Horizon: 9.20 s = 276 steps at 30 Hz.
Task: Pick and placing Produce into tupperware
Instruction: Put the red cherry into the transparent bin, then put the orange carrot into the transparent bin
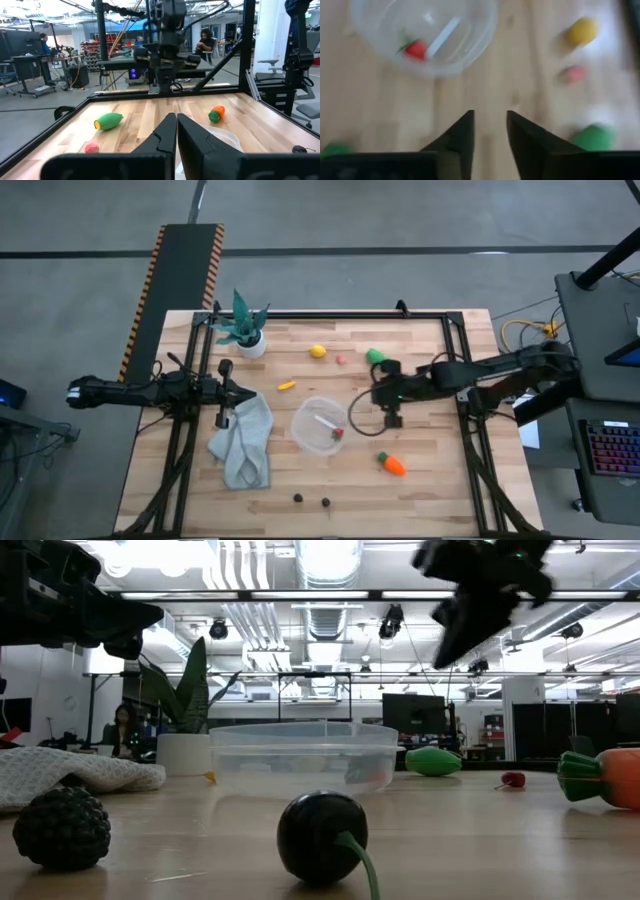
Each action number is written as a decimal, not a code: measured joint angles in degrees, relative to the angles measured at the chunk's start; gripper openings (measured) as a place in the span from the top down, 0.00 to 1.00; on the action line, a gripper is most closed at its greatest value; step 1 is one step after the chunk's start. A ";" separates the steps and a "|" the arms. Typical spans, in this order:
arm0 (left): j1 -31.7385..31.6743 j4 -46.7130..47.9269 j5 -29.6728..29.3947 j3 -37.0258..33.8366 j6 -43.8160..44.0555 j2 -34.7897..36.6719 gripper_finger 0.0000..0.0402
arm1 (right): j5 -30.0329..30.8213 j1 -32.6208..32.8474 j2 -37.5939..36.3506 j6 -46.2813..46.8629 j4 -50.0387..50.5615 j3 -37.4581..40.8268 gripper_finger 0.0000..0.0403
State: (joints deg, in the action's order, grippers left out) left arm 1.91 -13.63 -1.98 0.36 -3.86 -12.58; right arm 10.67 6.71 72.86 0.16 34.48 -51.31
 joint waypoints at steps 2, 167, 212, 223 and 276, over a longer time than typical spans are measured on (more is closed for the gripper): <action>0.00 0.00 -0.01 0.00 0.00 -0.02 1.00 | -1.96 0.03 -2.08 1.38 -0.02 3.79 0.64; 0.00 -1.41 -1.51 0.00 0.43 -1.27 1.00 | -11.31 12.85 8.70 27.67 22.55 -28.09 0.40; 0.00 -2.06 -1.52 0.00 -2.58 -1.92 1.00 | 11.87 37.11 28.24 66.78 21.43 -16.67 0.19; 0.00 -2.10 -1.51 0.00 -2.54 -1.97 1.00 | 10.87 37.10 28.36 64.08 12.87 -11.26 0.19; -0.02 -2.12 -1.49 0.00 -2.49 -2.01 1.00 | 13.09 36.71 27.76 65.09 1.21 -2.03 0.63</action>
State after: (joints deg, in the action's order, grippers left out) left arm 1.89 -15.75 -3.46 0.36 -6.35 -14.59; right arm 23.76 43.42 100.62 65.25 35.70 -53.34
